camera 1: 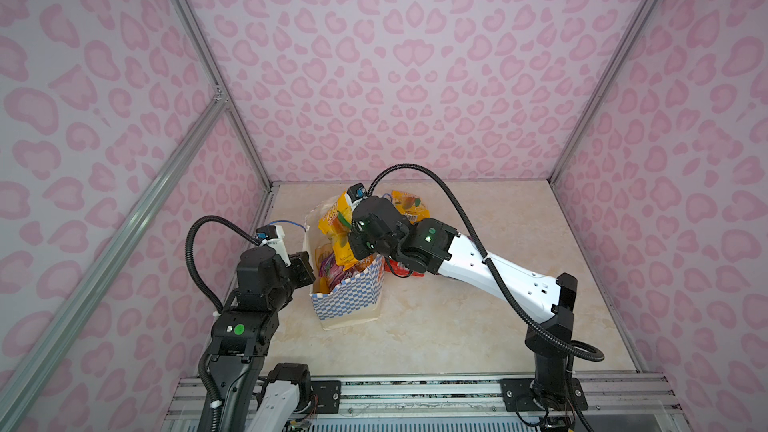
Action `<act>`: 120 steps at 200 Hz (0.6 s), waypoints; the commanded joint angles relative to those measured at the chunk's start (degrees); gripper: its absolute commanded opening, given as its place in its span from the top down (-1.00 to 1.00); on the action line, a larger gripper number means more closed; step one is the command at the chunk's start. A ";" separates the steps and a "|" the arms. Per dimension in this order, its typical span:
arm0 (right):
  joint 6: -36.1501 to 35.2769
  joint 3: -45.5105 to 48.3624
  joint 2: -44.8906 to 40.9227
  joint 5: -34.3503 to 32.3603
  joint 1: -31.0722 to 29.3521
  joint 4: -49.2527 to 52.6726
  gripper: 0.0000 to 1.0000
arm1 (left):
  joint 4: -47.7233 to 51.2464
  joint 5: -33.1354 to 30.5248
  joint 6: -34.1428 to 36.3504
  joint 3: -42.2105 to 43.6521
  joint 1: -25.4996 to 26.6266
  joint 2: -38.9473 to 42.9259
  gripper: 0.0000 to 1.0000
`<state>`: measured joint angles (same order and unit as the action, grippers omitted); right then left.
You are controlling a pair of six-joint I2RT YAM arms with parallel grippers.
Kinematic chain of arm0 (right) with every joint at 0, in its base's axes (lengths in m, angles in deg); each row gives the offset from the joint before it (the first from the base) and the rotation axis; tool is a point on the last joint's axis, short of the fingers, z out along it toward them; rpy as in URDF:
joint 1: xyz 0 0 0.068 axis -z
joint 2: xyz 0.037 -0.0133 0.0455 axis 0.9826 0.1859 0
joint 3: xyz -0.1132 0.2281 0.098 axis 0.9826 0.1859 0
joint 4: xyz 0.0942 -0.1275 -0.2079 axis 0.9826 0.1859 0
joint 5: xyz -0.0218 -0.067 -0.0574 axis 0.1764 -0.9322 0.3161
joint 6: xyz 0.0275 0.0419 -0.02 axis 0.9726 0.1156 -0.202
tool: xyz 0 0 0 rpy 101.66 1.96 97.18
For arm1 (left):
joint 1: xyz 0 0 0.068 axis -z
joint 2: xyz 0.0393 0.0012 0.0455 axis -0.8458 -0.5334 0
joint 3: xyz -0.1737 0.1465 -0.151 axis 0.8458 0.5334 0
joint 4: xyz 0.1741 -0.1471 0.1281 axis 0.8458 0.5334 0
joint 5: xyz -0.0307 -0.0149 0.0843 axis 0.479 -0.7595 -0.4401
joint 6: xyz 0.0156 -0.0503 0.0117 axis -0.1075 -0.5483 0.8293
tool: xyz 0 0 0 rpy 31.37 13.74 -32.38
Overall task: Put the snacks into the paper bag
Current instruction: 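Lower the yellow mango pack into the bag and open the right gripper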
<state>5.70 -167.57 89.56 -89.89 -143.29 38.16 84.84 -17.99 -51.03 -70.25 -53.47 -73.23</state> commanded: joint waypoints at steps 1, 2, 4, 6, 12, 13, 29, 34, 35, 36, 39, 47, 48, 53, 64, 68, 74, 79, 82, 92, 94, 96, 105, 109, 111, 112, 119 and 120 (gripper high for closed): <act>1.55 -0.53 1.37 0.44 -0.10 -1.39 1.00 | -1.51 0.49 -0.12 0.11 0.01 0.03 0.86; 1.60 -0.51 1.44 0.51 -0.13 -1.37 1.00 | -1.50 0.52 -0.12 0.11 0.01 0.03 0.86; 1.63 -0.50 1.53 0.61 -0.12 -1.36 1.00 | -1.50 0.51 -0.12 0.11 0.01 0.03 0.86; 1.71 -0.49 1.62 0.77 -0.17 -1.31 1.00 | -1.59 0.58 -0.07 0.11 -0.01 0.03 0.86; 1.81 -0.49 1.95 1.37 -0.15 -1.44 1.00 | -1.51 0.63 -0.10 0.11 0.00 0.03 0.86; 1.77 -0.54 1.99 1.51 -0.15 -1.44 1.00 | -1.55 0.63 -0.11 0.11 0.01 0.03 0.86; 1.76 -1.08 3.08 3.28 -0.20 -1.45 1.00 | -1.55 0.70 -0.03 0.12 -0.01 0.01 0.86; 1.59 -1.30 3.50 3.82 -0.36 -1.38 1.00 | -1.50 0.70 -0.03 0.12 -0.05 0.03 0.86; 1.57 -1.42 3.56 3.92 -0.35 -1.32 1.00 | -1.55 0.67 -0.03 0.11 -0.07 0.03 0.86; 1.52 -1.44 3.67 4.01 -0.34 -1.34 1.00 | -1.53 0.69 -0.03 0.11 -0.03 0.03 0.86; 1.43 -1.61 3.93 4.31 -0.41 -1.23 1.00 | -1.54 0.71 -0.03 0.11 0.00 0.03 0.86; 1.23 -2.39 4.66 4.70 -0.65 -0.65 1.00 | -1.56 0.69 -0.03 0.13 0.01 -0.05 0.86; 1.18 -2.50 4.80 4.75 -0.66 -0.52 1.00 | -1.53 0.71 -0.03 0.16 -0.03 -0.05 0.86; 1.09 -3.18 5.30 4.93 -0.66 0.08 1.00 | -1.50 0.72 -0.05 0.11 -0.03 -0.06 0.86; 1.12 -4.56 6.51 5.36 -0.69 1.24 1.00 | -1.58 0.76 -0.03 0.15 -0.01 -0.06 0.86; 1.08 -5.03 6.92 5.57 -0.73 1.78 1.00 | -1.51 0.80 -0.03 0.11 0.01 -0.06 0.86; 0.97 -5.78 7.43 5.74 -0.70 2.40 1.00 | -1.52 0.75 -0.03 0.16 0.00 -0.06 0.86; 0.90 -6.26 7.84 5.91 -0.68 2.81 1.00 | -1.50 0.74 -0.05 0.11 0.00 -0.06 0.86; 0.79 -6.54 8.03 6.13 -0.68 2.98 1.00 | -1.50 0.79 -0.03 0.13 -0.01 -0.04 0.85; 0.37 -6.95 8.56 7.30 -0.72 3.04 1.00 | -1.54 0.78 -0.03 0.09 0.01 -0.05 0.86; 0.29 -6.98 8.65 7.65 -0.65 3.10 1.00 | -1.51 0.73 -0.03 0.15 -0.03 -0.01 0.86; 0.25 -6.99 8.74 7.93 -0.63 3.01 1.00 | -1.51 0.76 -0.03 0.12 0.00 -0.05 0.86; 0.07 -7.17 9.03 8.56 -0.59 3.03 0.95 | -1.50 0.79 -0.03 0.12 0.01 -0.06 0.85; 0.06 -7.24 9.11 8.60 -0.59 3.05 0.92 | -1.50 0.80 -0.05 0.16 -0.06 -0.13 0.85; 0.02 -7.25 9.18 8.65 -0.64 3.09 0.90 | -1.50 0.76 -0.03 0.12 -0.01 -0.14 0.85; 0.00 -7.30 9.21 8.66 -0.61 3.15 0.90 | -1.50 0.78 -0.03 0.16 -0.04 -0.15 0.85; -0.09 -7.43 9.23 8.28 -0.59 3.26 0.88 | -1.52 0.80 -0.03 0.15 0.00 -0.15 0.85; -0.10 -7.43 9.24 8.21 -0.64 3.32 0.87 | -1.51 0.80 -0.03 0.17 0.01 -0.15 0.85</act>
<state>6.46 -174.13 98.21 -82.62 -143.99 43.32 84.84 -17.84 -51.03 -70.25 -53.47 -73.29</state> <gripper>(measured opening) 0.063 0.072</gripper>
